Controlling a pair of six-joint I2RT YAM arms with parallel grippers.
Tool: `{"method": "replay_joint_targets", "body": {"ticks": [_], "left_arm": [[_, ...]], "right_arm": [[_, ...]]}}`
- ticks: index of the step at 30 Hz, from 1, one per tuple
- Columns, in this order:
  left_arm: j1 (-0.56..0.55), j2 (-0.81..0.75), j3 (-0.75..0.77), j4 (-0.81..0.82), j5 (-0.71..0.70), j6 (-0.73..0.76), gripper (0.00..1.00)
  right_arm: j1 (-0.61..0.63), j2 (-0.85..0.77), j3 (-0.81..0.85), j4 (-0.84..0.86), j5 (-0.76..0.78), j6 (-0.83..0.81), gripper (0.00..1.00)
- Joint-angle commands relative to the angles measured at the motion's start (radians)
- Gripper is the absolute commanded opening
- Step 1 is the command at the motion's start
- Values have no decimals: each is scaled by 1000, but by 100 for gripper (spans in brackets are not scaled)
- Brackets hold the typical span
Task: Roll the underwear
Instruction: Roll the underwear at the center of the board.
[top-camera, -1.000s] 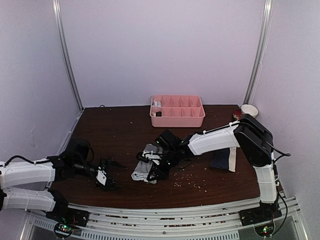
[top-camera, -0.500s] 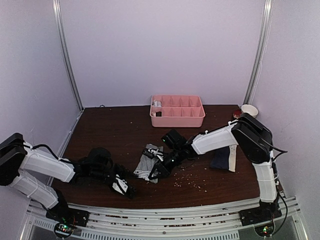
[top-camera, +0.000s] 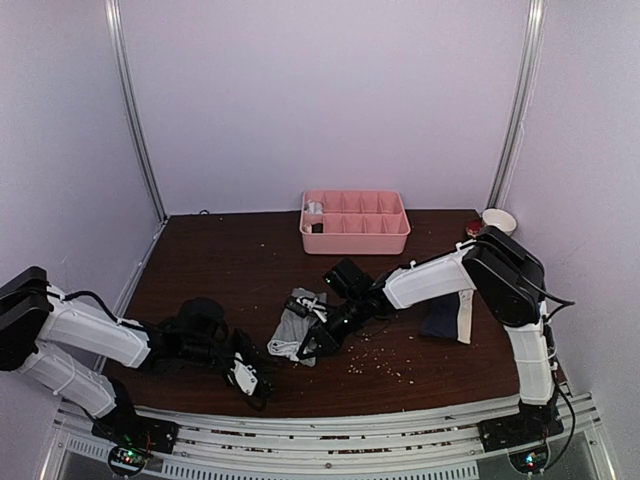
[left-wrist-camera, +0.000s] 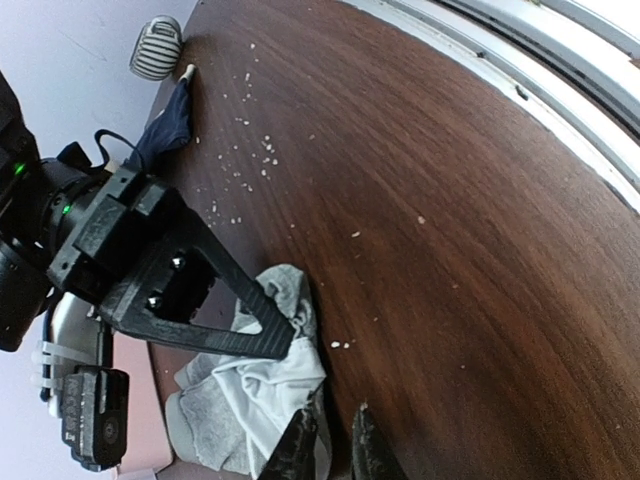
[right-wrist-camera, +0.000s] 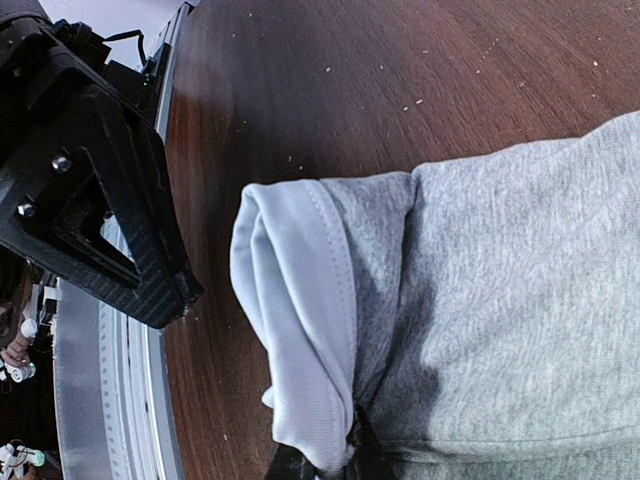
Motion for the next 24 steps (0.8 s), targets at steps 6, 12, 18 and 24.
{"method": "replay_joint_targets", "body": {"ticks": [6, 12, 18, 24], "left_arm": [[-35, 110, 32, 35, -101, 32, 27], [-35, 176, 38, 159, -178, 6, 38], [-35, 240, 64, 179, -235, 2, 37], [-35, 280, 49, 280, -304, -2, 37]], "right_arm": [[-5, 41, -20, -37, 45, 3, 0], [-6, 44, -17, -46, 47, -1, 0], [-6, 41, -15, -53, 50, -7, 0], [-6, 46, -11, -65, 47, -15, 0]]}}
